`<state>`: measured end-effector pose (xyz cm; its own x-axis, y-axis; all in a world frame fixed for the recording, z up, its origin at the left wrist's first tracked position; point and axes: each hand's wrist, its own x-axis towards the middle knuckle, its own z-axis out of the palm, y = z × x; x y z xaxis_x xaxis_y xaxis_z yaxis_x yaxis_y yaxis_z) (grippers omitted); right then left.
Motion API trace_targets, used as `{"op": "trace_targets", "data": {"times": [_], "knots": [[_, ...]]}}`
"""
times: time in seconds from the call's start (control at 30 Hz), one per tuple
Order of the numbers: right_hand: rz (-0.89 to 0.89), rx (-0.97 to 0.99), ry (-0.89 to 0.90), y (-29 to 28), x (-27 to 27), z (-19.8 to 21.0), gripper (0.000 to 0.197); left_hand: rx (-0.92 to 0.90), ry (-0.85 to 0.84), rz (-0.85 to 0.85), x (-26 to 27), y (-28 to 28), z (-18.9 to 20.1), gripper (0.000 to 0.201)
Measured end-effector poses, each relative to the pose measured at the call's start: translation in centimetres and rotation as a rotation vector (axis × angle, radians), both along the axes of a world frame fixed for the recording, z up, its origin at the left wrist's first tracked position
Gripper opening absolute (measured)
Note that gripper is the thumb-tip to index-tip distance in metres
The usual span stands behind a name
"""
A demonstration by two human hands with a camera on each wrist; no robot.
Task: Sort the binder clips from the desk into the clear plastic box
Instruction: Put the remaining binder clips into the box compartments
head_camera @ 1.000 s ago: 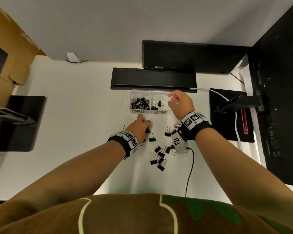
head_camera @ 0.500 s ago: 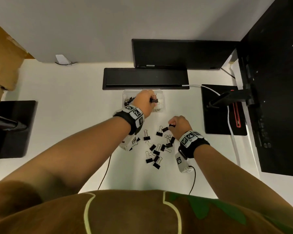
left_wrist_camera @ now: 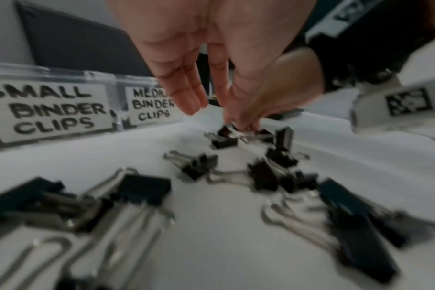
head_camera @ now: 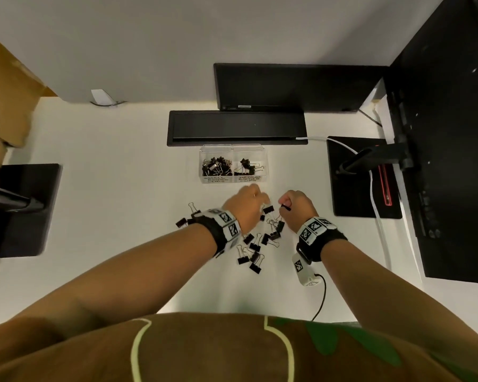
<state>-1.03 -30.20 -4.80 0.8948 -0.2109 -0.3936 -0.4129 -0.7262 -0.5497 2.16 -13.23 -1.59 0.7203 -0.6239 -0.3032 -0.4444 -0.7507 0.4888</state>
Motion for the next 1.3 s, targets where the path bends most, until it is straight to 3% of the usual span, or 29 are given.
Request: {"op": "trace_targets", "data": {"times": [0.07,0.17,0.33,0.43,0.53,0.63,0.8,0.97,1.17,1.3], "knots": [[0.026,-0.010,0.001,0.3,0.0,0.0,0.023,0.094,0.042,-0.086,-1.3,-0.1,-1.2,0.047],[0.087,-0.030,-0.039,1.1,0.1,0.1,0.029,0.197,0.064,-0.081,-2.1,0.0,-2.2,0.046],[0.223,-0.099,0.010,2.8,-0.2,-0.5,0.039,0.181,0.043,-0.052,-1.4,0.9,-2.8,0.025],[0.253,-0.103,0.010,3.3,-0.3,-0.8,0.028,0.160,0.055,-0.055,-1.1,1.6,-2.9,0.023],[0.228,-0.032,-0.040,3.5,-0.3,-0.7,0.014,0.063,0.037,-0.004,-0.8,2.0,-2.6,0.020],[0.207,0.024,-0.040,3.7,-0.1,-0.5,0.013,-0.099,-0.018,0.055,0.1,1.9,-1.5,0.018],[-0.019,0.229,-0.008,3.3,0.9,0.5,0.013,-0.228,-0.093,0.195,3.2,1.2,1.1,0.014],[-0.116,0.274,-0.079,2.6,4.3,3.6,0.010,-0.228,-0.103,0.326,5.8,1.4,1.8,0.016],[-0.138,0.229,-0.208,3.0,9.0,5.9,0.011,-0.168,-0.126,0.271,4.2,3.4,1.0,0.020],[-0.081,0.161,-0.230,5.0,10.8,5.8,0.012,-0.069,-0.025,0.220,1.8,4.9,-0.6,0.027]]}}
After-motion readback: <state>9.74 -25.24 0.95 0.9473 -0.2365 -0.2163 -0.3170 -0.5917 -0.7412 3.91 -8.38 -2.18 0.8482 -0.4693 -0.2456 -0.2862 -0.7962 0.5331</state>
